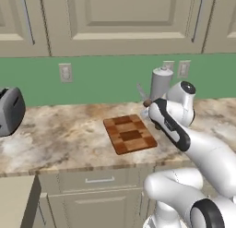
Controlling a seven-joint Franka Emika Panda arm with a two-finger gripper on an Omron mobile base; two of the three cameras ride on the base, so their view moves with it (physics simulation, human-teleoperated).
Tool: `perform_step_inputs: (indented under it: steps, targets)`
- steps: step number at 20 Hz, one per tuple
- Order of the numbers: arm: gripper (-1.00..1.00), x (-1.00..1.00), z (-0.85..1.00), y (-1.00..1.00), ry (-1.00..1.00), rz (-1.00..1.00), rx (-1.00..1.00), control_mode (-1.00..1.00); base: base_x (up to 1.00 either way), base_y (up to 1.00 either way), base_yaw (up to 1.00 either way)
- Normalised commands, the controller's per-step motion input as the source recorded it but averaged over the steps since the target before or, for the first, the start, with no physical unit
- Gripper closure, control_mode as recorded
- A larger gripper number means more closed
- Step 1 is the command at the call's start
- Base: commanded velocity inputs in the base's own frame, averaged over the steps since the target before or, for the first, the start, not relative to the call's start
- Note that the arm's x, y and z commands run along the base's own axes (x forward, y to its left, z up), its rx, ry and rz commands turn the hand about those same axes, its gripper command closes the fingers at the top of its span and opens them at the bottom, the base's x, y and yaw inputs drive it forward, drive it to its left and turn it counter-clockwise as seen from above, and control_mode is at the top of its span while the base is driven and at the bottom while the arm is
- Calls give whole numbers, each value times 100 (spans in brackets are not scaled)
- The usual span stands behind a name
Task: Pick up the knife from the drawer and place it on the cutting board. Then place the meat from the plate to the cutting board.
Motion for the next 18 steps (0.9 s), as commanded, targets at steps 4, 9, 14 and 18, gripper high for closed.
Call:
perform_step_inputs:
  steps: [4, 9, 14, 18]
  targets:
    - [100, 0, 0, 0, 0, 0, 0, 100, 61, 33, 7]
    - [100, 0, 0, 0, 0, 0, 0, 100, 52, 12, 13]
    - [100, 0, 0, 0, 0, 0, 0, 100, 32, 0, 13]
    - [100, 13, -10, 17, 7, 2, -7, -100, 13, 5, 3]
